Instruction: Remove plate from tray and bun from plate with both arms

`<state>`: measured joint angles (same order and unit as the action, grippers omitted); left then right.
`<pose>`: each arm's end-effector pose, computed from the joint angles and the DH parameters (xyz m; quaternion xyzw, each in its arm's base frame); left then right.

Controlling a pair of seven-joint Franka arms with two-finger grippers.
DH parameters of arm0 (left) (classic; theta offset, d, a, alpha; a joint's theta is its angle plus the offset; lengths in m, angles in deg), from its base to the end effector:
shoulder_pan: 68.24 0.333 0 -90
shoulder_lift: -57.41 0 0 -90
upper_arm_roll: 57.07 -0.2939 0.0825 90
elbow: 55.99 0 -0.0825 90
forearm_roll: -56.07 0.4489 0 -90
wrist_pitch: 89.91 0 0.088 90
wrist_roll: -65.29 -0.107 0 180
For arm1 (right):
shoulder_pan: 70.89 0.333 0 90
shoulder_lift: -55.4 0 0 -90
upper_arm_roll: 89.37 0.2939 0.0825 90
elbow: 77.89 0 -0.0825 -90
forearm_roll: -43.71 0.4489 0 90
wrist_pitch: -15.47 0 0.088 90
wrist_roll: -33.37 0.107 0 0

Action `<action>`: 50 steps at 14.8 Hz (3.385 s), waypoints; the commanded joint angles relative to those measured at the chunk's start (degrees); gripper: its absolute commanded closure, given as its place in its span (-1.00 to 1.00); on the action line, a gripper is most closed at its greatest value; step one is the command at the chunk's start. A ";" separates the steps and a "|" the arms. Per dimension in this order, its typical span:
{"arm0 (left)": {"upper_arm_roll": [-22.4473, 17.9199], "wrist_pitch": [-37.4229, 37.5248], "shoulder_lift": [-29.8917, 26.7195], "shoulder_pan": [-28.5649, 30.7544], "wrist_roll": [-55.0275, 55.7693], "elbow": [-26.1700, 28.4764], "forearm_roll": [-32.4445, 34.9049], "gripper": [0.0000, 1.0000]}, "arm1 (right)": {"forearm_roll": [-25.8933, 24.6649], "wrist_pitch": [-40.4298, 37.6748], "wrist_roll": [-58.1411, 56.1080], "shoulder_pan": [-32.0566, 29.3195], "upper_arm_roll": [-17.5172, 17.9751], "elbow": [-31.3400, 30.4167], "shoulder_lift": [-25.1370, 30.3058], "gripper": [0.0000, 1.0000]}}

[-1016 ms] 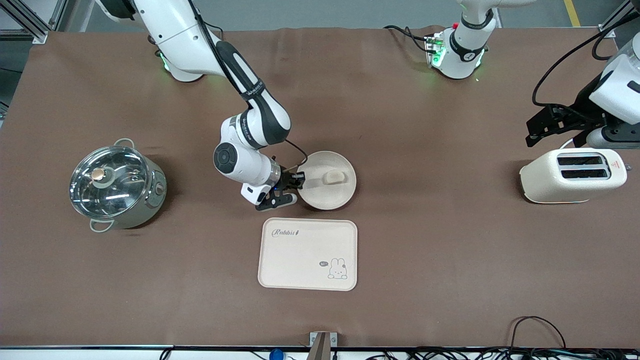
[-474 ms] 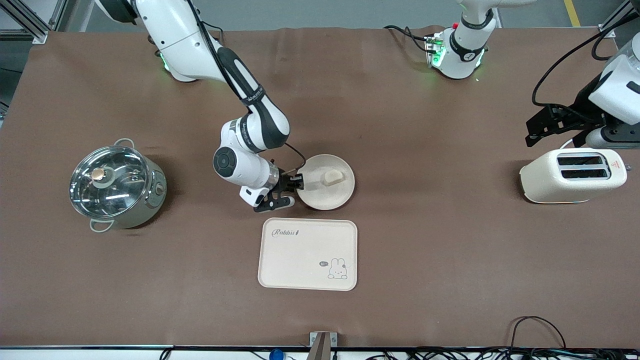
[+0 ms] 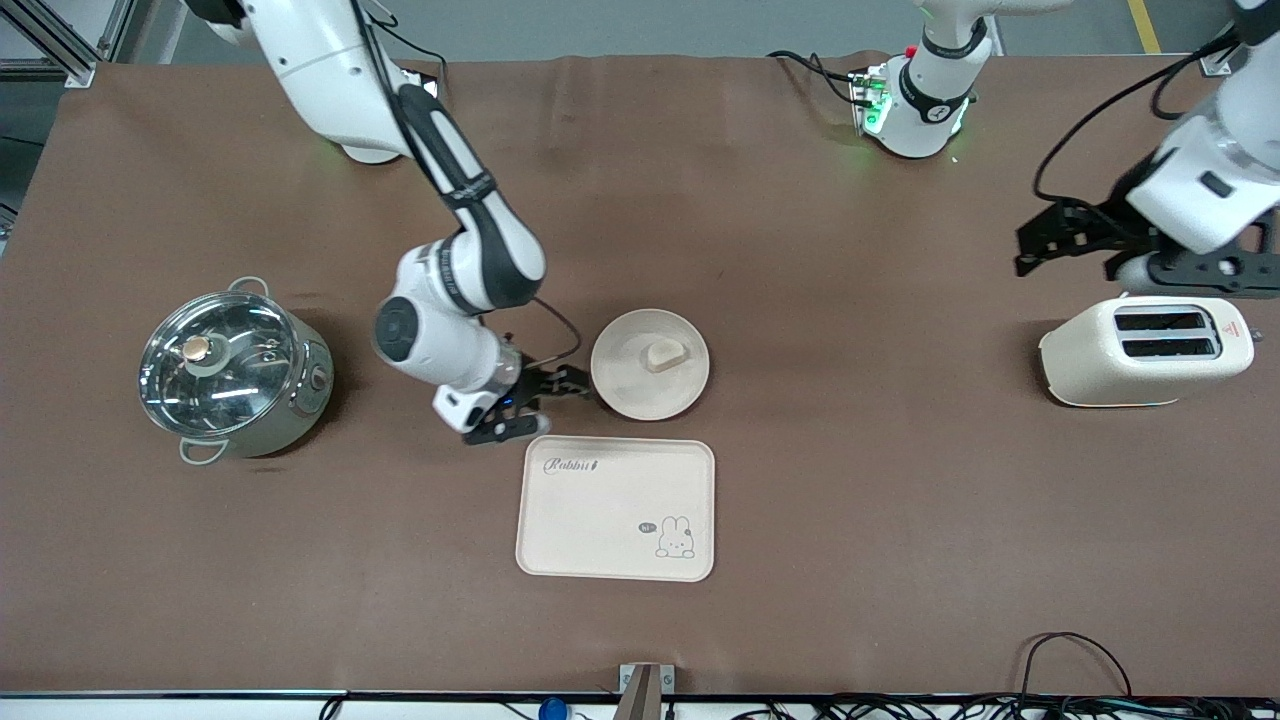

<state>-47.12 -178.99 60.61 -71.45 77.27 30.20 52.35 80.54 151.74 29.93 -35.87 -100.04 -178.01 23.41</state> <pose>0.6163 -0.1485 0.6025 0.9992 -0.0106 -0.0103 0.0359 0.6430 0.3058 0.2055 -0.9818 -0.0329 -0.0127 0.1866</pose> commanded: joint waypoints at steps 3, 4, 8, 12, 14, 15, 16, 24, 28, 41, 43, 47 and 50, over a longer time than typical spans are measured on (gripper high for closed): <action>7.45 -14.77 10.47 -8.98 24.26 0.92 1.07 -1.00 | -12.30 -10.29 -0.70 -0.75 -10.40 -0.44 8.42 -1.00; 7.54 -18.46 13.72 -12.49 29.54 0.92 4.04 -1.00 | -13.27 -13.80 -0.79 -0.75 -12.95 0.35 9.74 -1.00; 7.63 -33.58 27.09 -21.56 46.96 0.92 14.59 -1.00 | -17.04 -31.81 -1.05 -0.75 -20.34 9.20 12.92 -1.00; 7.63 -43.36 37.12 -26.49 60.59 0.92 27.15 -1.00 | -22.07 -40.20 -0.70 -0.32 -20.80 16.60 14.50 -1.00; 7.63 -45.30 40.11 -28.42 67.35 1.00 31.55 -1.00 | -23.91 -44.06 -0.87 -0.75 -20.88 18.36 14.85 -1.00; 7.63 -45.92 40.91 -29.13 69.47 1.61 33.23 -1.00 | -24.18 -45.90 -0.96 -0.84 -20.80 18.89 15.99 -1.00; 7.63 -46.53 41.00 -29.48 71.15 2.49 34.38 -1.00 | -24.53 -46.79 -1.05 -0.58 -20.80 19.07 16.69 -1.00; 7.63 -51.81 40.65 -31.16 76.35 9.27 35.09 0.44 | -28.82 -49.96 -0.96 -6.46 -19.92 19.34 25.83 -1.00; 7.63 -51.90 40.57 -31.16 76.17 9.09 35.09 1.00 | -33.74 -49.70 -0.53 -21.89 -2.48 18.99 27.60 -1.00; 9.57 -36.32 26.77 -4.12 20.15 12.14 21.12 1.00 | -35.43 -45.57 -0.26 -29.32 3.20 7.91 35.60 -1.00; 10.87 -45.87 25.80 4.30 9.96 19.77 21.12 1.00 | -35.43 -45.74 -0.35 -29.40 3.20 7.74 35.60 -1.00; 12.99 -53.92 27.82 14.02 1.56 25.09 21.20 -0.10 | -35.43 -46.01 0.00 -29.40 3.20 7.30 35.69 -1.00; 12.99 -53.83 28.61 13.23 3.04 24.82 21.38 -1.00 | -35.43 -45.04 0.09 -29.67 3.20 7.30 35.42 -1.00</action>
<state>-34.89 -232.66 90.05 -56.62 78.76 54.72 74.09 46.10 105.50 29.16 -64.29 -98.01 -168.82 57.27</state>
